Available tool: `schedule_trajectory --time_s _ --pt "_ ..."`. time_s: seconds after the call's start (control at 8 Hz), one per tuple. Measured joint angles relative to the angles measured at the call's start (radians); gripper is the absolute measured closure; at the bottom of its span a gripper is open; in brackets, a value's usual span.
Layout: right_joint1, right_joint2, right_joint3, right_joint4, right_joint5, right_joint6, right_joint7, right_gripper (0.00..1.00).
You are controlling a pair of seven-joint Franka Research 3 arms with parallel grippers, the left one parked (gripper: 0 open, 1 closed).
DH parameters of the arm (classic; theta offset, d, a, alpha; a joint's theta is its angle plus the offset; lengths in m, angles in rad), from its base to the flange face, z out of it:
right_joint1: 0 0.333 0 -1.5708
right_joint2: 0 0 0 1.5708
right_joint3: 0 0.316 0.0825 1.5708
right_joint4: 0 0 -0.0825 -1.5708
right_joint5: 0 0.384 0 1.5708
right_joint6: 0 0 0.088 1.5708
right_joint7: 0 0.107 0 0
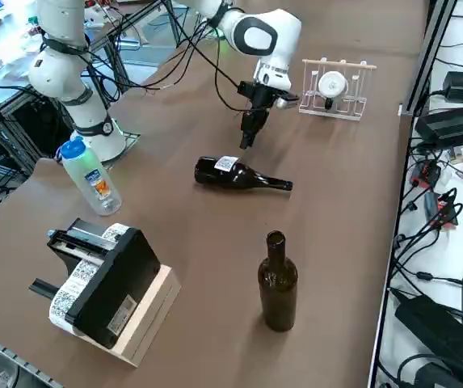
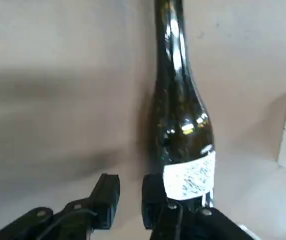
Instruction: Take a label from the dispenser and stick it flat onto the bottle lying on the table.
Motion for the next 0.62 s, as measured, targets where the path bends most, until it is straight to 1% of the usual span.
schedule_trajectory --time_s 0.25,0.62 --pt "0.000 0.002 -0.007 0.000 -0.010 -0.031 0.001 0.67" --pt "-0.013 0.020 -0.014 0.000 -0.039 -0.036 0.004 0.67"
